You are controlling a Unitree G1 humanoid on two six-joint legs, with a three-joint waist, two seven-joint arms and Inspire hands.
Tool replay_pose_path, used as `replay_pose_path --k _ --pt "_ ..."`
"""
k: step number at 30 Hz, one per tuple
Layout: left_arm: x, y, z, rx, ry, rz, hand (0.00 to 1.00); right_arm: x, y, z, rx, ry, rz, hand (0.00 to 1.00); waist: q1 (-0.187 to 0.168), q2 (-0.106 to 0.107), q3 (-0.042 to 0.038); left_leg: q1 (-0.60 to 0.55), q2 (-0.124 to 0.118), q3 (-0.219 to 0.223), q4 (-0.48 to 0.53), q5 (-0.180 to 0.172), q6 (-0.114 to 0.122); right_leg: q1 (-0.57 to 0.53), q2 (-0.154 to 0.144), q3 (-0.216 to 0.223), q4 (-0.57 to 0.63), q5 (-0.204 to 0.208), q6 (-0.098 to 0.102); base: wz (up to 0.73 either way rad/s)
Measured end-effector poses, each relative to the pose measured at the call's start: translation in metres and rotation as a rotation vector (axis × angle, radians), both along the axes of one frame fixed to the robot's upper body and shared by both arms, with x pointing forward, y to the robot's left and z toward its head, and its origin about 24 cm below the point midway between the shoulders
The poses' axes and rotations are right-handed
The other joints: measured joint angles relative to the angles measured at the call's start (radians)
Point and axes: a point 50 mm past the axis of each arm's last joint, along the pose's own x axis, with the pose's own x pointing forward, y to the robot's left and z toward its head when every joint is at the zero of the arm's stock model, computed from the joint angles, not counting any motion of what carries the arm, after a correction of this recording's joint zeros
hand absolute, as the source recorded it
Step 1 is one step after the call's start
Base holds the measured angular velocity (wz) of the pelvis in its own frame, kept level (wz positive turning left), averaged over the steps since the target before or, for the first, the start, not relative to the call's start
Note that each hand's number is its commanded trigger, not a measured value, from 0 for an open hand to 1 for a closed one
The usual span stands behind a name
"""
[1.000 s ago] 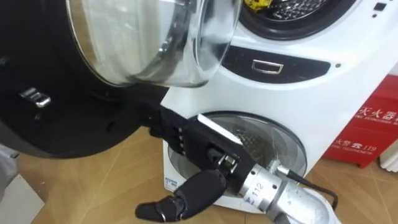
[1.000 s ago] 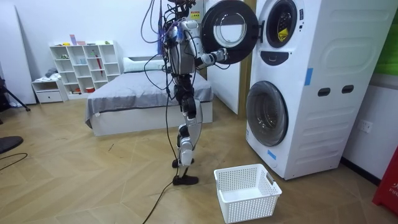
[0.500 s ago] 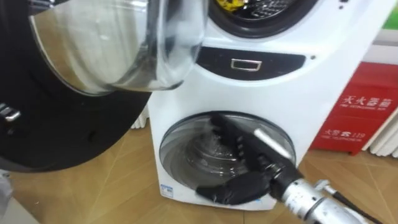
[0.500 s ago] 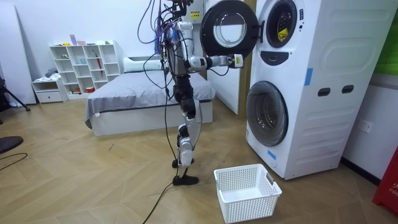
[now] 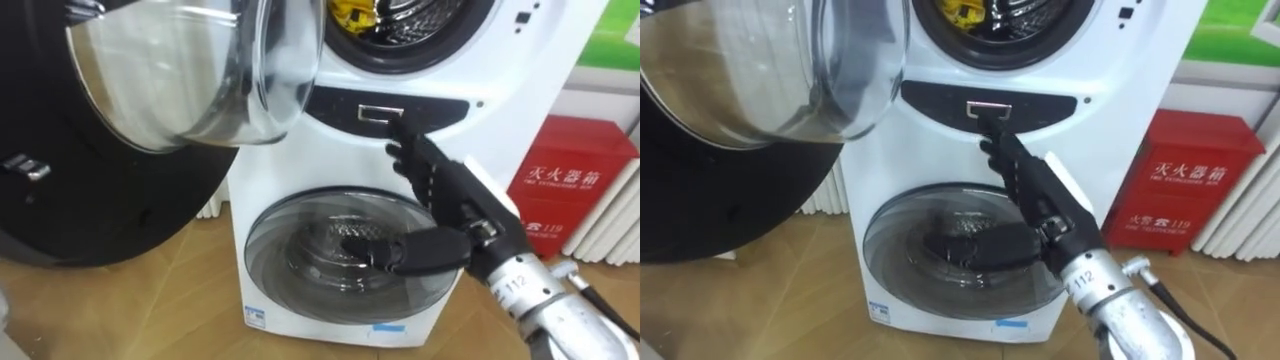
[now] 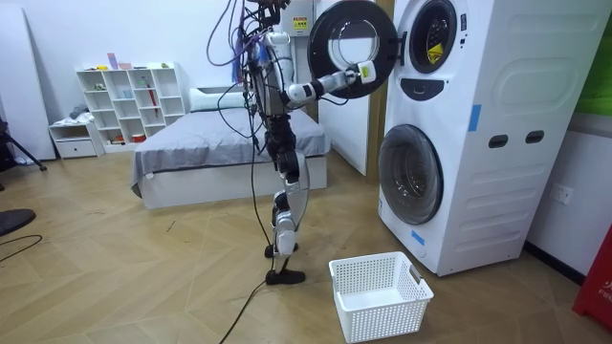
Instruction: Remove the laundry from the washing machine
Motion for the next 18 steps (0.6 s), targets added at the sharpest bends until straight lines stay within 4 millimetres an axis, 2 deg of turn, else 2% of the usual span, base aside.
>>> replay_pose_path --k 4,7,10,13,15,18 --pt "0.002 0.0 0.0 0.021 -0.006 0.005 0.0 0.001 0.002 0.009 0.01 -0.037 -0.002 0.0 0.004 0.002 0.0009 -0.018 0.003 0.002 0.025 -0.002 0.0 -0.014 0.001 -0.003 0.007 0.0 0.0 -0.01" --pt "-0.002 0.002 0.0 0.028 0.006 0.022 0.0 0.005 0.005 0.016 0.023 -0.065 0.007 0.0 0.008 0.004 0.0032 -0.03 0.017 0.003 0.057 -0.009 -0.002 -0.018 0.006 -0.004 0.021 -0.001 -0.002 0.0" --pt "-0.009 0.001 -0.001 0.028 0.035 0.028 0.0 0.008 0.007 0.023 0.032 -0.098 0.008 0.0 0.02 0.016 0.0115 -0.056 0.036 0.0 0.131 -0.049 -0.012 -0.018 0.022 -0.009 0.047 -0.02 -0.019 -0.01" --pt "-0.013 0.001 -0.002 0.027 0.045 0.03 0.0 0.008 0.007 0.025 0.045 -0.103 0.001 0.0 0.017 0.012 0.0103 -0.082 0.04 -0.03 0.179 -0.071 -0.017 -0.022 0.025 -0.025 0.078 -0.051 -0.028 0.24" --pt "-0.02 0.001 -0.002 0.027 0.061 0.033 0.0 0.008 0.007 0.026 0.062 -0.115 -0.003 0.0 0.024 0.003 0.0055 -0.085 0.039 -0.035 0.184 -0.07 -0.022 -0.037 0.015 -0.029 0.101 -0.072 -0.033 0.12" --pt "-0.026 0.002 -0.001 0.028 0.083 0.057 0.0 0.005 0.009 0.034 0.077 -0.147 0.003 0.0 0.027 -0.003 0.0003 -0.112 0.04 -0.036 0.196 -0.059 -0.031 -0.058 0.014 -0.032 0.121 -0.082 -0.041 0.12"
